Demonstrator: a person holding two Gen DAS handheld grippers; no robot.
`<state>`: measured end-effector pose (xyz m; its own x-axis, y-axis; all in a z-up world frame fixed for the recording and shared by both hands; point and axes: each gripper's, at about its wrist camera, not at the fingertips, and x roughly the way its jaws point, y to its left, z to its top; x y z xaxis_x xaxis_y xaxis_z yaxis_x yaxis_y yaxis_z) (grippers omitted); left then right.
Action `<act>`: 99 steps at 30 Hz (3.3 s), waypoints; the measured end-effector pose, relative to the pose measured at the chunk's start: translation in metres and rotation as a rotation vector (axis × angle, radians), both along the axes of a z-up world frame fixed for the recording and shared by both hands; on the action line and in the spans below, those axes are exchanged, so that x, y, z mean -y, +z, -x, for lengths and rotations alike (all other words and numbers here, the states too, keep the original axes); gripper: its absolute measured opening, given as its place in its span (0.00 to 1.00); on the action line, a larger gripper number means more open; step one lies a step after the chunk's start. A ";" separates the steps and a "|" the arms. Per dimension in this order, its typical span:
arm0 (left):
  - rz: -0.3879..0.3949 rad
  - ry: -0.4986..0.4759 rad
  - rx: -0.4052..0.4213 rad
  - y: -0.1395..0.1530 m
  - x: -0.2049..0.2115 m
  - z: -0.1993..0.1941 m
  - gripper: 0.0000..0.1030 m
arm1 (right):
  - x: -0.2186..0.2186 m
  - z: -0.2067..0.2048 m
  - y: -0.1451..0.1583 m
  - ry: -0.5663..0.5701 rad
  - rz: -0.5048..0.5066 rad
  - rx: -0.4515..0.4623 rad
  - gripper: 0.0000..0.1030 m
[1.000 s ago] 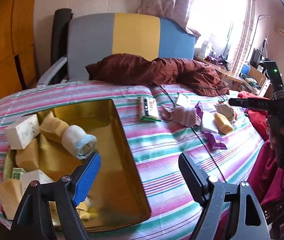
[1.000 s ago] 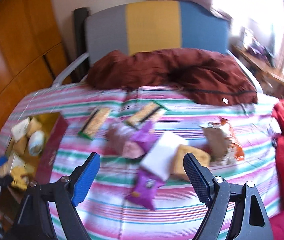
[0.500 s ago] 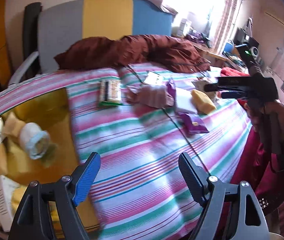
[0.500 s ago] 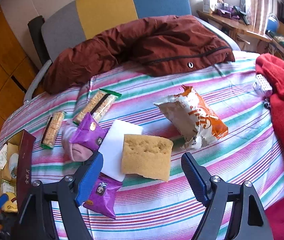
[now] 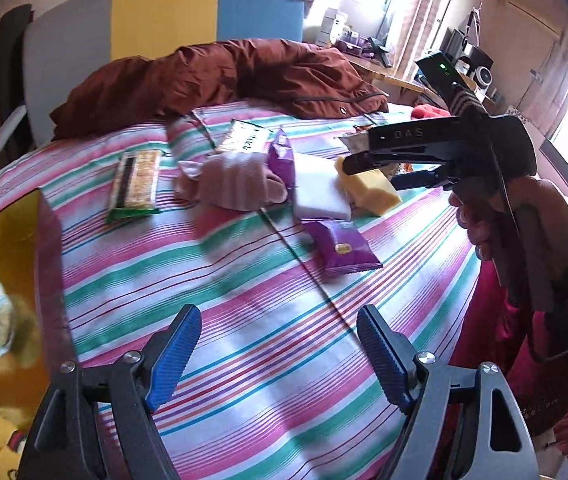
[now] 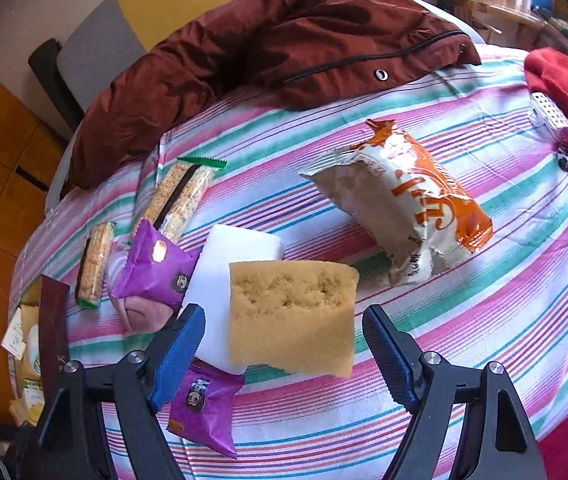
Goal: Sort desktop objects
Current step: 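Grasp the tan sponge with the right tool while the left tool grasps the purple snack packet, then carry the tan sponge and purple packet over the gold tray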
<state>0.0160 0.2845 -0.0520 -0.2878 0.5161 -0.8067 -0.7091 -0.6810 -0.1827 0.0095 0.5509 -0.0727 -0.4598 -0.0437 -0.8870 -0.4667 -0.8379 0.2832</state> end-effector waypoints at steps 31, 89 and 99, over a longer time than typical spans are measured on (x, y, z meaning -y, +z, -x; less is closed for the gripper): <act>0.008 -0.008 0.132 -0.032 -0.092 0.026 0.77 | 0.008 -0.010 0.041 0.042 -0.146 -0.099 0.58; -0.078 0.212 -0.087 0.032 0.058 0.024 0.37 | 0.085 -0.010 0.057 0.359 -0.249 -0.253 0.58; -0.105 0.361 -0.102 0.040 0.132 0.035 0.37 | 0.092 -0.011 0.055 0.360 -0.249 -0.248 0.58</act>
<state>-0.0195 0.1526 -0.0121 -0.5417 0.4454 -0.7128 -0.4457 -0.8712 -0.2057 0.0203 0.4588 -0.0179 -0.6526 -0.0398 -0.7566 -0.0791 -0.9896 0.1203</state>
